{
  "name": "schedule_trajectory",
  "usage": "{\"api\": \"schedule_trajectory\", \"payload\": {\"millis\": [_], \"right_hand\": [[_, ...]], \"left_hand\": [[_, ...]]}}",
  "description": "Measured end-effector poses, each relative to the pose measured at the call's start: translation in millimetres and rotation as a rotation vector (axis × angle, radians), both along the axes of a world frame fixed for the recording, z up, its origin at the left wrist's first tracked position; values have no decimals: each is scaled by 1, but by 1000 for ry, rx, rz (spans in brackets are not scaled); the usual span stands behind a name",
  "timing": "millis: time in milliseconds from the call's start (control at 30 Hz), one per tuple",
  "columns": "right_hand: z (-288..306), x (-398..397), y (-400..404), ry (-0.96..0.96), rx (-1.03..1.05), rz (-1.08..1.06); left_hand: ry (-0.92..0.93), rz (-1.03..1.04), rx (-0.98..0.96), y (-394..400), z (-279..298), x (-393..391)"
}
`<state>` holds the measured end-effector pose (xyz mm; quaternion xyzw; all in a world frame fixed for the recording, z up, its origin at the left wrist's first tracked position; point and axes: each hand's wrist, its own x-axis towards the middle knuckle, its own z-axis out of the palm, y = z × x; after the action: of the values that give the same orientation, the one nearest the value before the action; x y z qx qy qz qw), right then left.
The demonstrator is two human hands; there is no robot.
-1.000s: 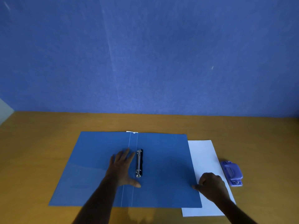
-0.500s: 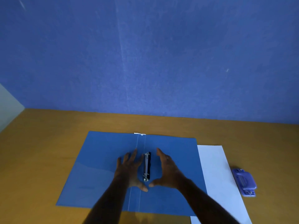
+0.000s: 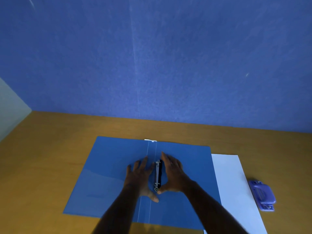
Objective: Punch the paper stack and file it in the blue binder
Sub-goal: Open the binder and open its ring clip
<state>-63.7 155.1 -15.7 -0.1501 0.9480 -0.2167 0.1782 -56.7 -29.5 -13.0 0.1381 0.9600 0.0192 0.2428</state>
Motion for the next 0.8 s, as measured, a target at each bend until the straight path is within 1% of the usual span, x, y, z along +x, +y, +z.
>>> {"api": "schedule_trajectory", "payload": {"millis": [400,533,600,700,800], "right_hand": [[1,10,0,31,18,38],[7,10,0,-1,-5,30],[12,9,-1,-53,-96,-35],[15,4,-3,-166,-300,-188],[20,3,-5,-246,-447,-317]], "left_hand": [[16,4,-7,0,0,1],[14,5,-9,0,-1,1],[-1,2,-20,0,0,0],[-4,-7,-35,1,0,1],[-7,-4,-31,1,0,1]]}}
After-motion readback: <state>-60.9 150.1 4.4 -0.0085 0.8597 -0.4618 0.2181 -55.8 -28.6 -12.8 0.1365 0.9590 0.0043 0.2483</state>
